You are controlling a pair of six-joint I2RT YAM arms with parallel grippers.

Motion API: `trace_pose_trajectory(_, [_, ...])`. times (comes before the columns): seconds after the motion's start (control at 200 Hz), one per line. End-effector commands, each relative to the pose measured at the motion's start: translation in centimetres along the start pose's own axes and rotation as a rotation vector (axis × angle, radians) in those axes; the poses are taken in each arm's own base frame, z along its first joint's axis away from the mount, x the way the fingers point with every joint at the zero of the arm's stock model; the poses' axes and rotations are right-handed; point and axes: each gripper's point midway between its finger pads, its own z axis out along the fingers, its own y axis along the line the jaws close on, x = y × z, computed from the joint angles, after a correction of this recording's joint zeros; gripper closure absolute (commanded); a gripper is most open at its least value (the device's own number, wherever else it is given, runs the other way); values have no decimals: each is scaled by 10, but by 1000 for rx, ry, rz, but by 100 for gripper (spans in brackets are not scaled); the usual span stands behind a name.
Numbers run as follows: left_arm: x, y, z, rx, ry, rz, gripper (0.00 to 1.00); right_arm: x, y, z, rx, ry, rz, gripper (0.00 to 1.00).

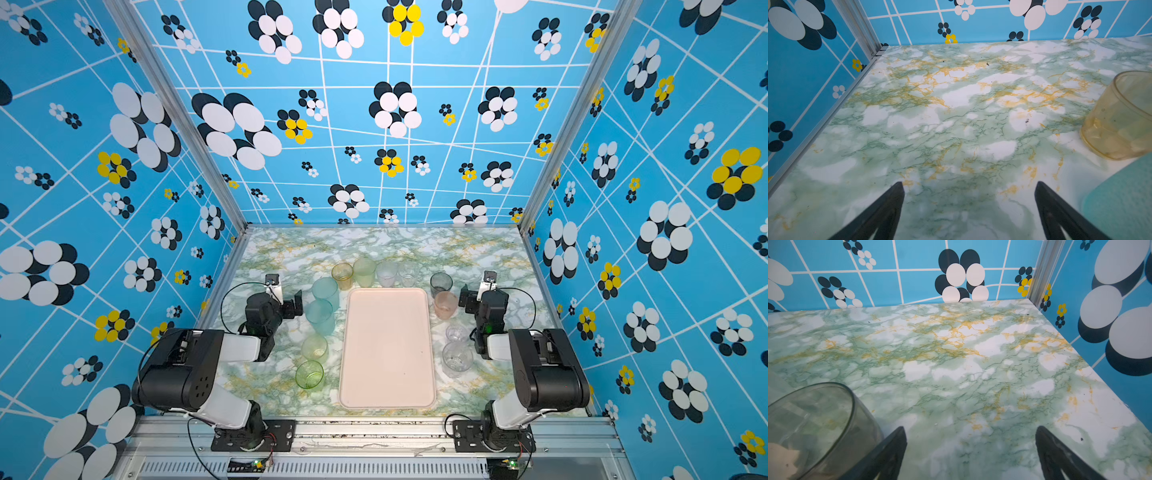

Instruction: Place the glasses into the tray

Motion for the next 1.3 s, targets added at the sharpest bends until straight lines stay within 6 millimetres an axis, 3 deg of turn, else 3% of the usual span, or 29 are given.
trace_pose_trajectory(0.0, [-16,1,2,6,-40,-14,1,-1,3,1,-11,0,8,1])
trace_pose_trajectory(0.89, [-17,0,3,27,-37,-20,0,-1,3,1,-10,2,9,1])
trace_pose_trajectory(0.99, [-16,0,3,27,-36,-20,14,-1,4,1,-12,2,9,4])
trace_pose_trajectory(1.135, [-17,4,3,7,-38,-23,24,-1,4,1,-12,2,11,5])
trace_pose_trajectory(1.295, [-44,18,-7,-71,-10,-53,34,-3,-1,0,11,-2,24,8])
